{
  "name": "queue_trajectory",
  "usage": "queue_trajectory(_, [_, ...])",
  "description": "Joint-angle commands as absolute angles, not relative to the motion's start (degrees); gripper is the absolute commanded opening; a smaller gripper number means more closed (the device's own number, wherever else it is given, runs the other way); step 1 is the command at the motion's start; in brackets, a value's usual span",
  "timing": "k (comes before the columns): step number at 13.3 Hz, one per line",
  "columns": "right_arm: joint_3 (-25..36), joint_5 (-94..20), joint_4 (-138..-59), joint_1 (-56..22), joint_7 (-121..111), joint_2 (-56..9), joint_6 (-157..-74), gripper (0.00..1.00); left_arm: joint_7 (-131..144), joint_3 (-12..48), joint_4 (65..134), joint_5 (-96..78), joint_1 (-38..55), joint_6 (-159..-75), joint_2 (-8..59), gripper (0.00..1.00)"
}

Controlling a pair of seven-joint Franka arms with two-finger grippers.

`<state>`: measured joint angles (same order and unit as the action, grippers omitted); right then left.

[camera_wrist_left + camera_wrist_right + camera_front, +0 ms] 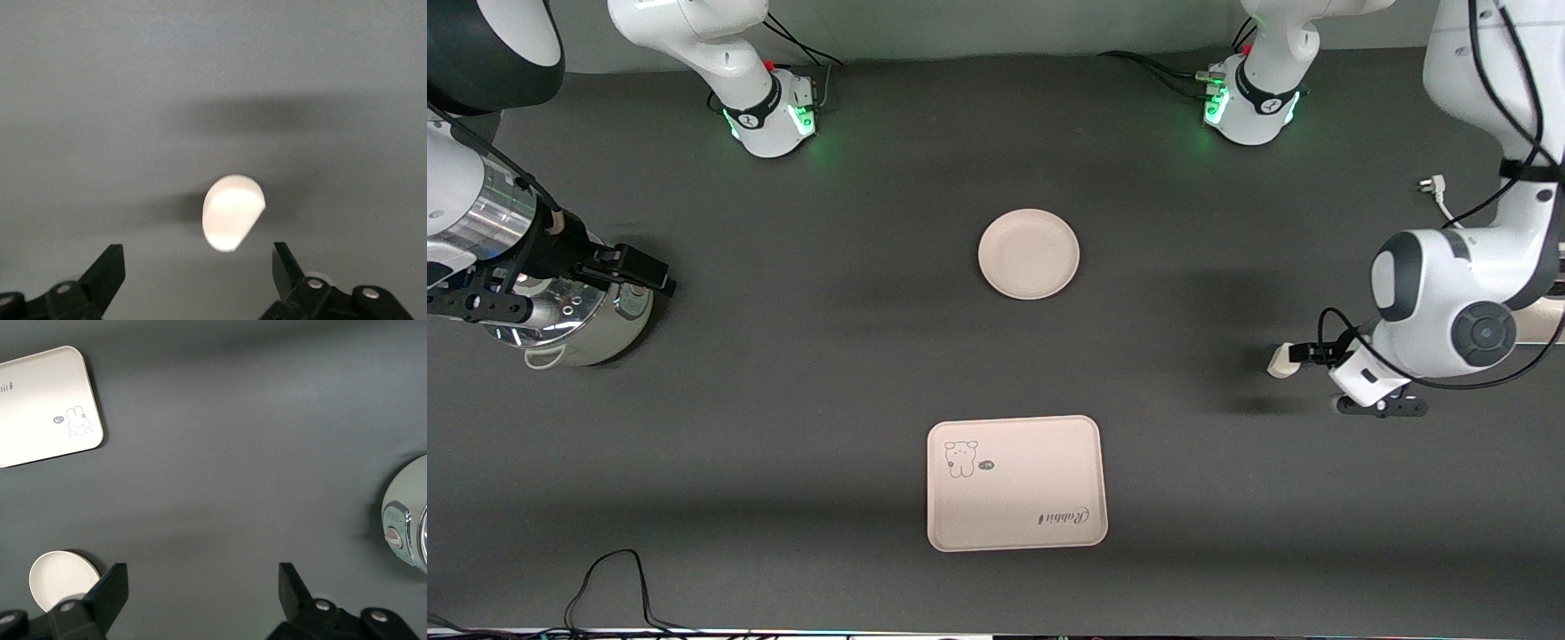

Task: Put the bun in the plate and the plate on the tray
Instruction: 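Lower the left gripper and close it on the bun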

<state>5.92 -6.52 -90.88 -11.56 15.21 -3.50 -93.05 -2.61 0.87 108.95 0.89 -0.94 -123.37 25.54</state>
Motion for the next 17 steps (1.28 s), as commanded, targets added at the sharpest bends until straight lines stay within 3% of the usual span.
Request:
queue_trajectory(1, [5.19,-5.98,-91.32,-11.07,15.21,-3.34,-92.37,1.00,-4.39,1.05,108.54,0.26,-0.53,-125.68,27.94,0.98])
queue_trajectory(8, [5.10,-6.06,-92.55,-12.30,15.99,-3.69,-92.99,1.00,-4.48,2.64,111.53,0.26,-0.26,-127.53,30.85,0.97])
queue_trajectory(9, [5.10,-6.06,-92.72,-12.30,16.00,-3.69,-92.90,1.00,-4.48,2.72,111.62,0.26,-0.26,-127.53,31.11,0.94])
queue_trajectory(10, [5.10,-6.06,-93.42,-12.39,16.00,-3.69,-92.99,1.00,-4.57,2.64,111.62,0.26,-0.26,-127.70,31.20,0.85])
queue_trajectory(11, [5.10,-6.06,-93.60,-12.57,16.00,-3.69,-92.99,1.00,-5.01,2.72,111.62,0.35,-0.35,-128.23,31.38,0.69])
queue_trajectory(13, [5.10,-6.06,-93.87,-12.48,16.00,-4.04,-93.25,1.00,-6.15,2.72,111.62,0.35,-0.61,-128.76,31.64,0.20])
queue_trajectory(14, [5.10,-6.06,-93.87,-12.48,16.00,-4.74,-93.69,1.00,-5.98,2.64,111.45,0.26,-0.79,-128.67,31.64,0.00])
queue_trajectory(17, [5.10,-6.06,-94.74,-12.48,15.91,-4.92,-94.04,1.00,-5.19,2.64,111.18,0.26,-1.05,-127.53,30.59,0.00])
